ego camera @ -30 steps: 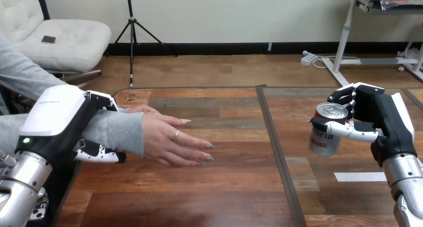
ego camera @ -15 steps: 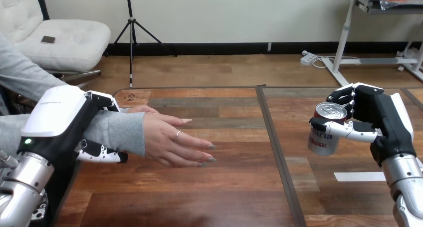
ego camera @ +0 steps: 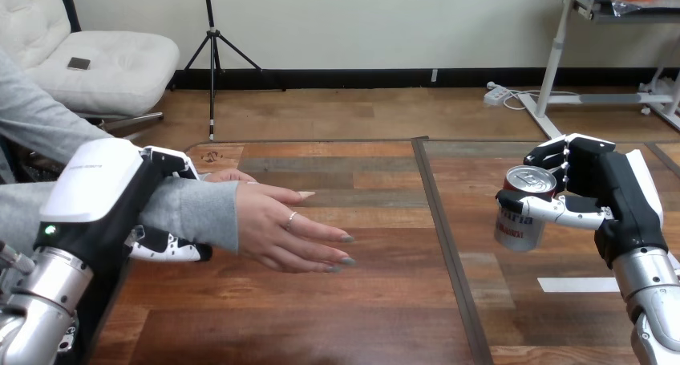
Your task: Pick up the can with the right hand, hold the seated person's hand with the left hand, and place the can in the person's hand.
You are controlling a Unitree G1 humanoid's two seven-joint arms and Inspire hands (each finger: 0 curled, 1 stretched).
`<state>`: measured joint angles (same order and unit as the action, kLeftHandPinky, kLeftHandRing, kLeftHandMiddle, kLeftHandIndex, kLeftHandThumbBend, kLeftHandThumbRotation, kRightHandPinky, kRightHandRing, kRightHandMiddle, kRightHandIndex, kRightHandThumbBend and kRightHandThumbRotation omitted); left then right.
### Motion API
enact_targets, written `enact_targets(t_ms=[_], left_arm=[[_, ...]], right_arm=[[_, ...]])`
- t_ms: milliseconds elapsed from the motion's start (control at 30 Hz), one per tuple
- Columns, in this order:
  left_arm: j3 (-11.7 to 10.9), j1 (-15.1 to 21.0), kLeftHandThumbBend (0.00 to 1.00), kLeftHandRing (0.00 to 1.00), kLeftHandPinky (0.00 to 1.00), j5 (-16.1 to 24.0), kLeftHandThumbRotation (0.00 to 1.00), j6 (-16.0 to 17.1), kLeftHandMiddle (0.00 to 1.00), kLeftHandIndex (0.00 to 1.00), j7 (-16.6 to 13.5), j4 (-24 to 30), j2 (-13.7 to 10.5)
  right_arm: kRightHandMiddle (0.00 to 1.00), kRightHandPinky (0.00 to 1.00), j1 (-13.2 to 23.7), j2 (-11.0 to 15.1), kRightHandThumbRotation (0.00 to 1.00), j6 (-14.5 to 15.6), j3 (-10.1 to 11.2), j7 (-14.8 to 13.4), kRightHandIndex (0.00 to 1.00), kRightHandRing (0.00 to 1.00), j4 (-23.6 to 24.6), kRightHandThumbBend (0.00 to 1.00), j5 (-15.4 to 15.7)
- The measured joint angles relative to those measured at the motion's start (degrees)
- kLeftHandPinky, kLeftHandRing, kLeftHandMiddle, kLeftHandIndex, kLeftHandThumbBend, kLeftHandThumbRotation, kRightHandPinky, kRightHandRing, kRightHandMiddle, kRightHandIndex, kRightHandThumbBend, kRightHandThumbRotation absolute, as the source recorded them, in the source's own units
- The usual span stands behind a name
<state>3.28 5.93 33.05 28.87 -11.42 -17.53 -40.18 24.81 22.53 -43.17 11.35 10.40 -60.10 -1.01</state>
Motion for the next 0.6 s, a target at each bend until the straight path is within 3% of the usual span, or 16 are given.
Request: enact_targets(t_ms=[600], left_arm=[[0.0,0.0,0.86,0.19,0.15,0.1,0.00,-1.3,0.29,0.40,-0.2,0.1,2.7]], right_arm=[[0.41,0.30,0.0,-1.0,0.00,0.0,-0.1,0.6,0.40,0.33,0.0,0.84,-0.1]])
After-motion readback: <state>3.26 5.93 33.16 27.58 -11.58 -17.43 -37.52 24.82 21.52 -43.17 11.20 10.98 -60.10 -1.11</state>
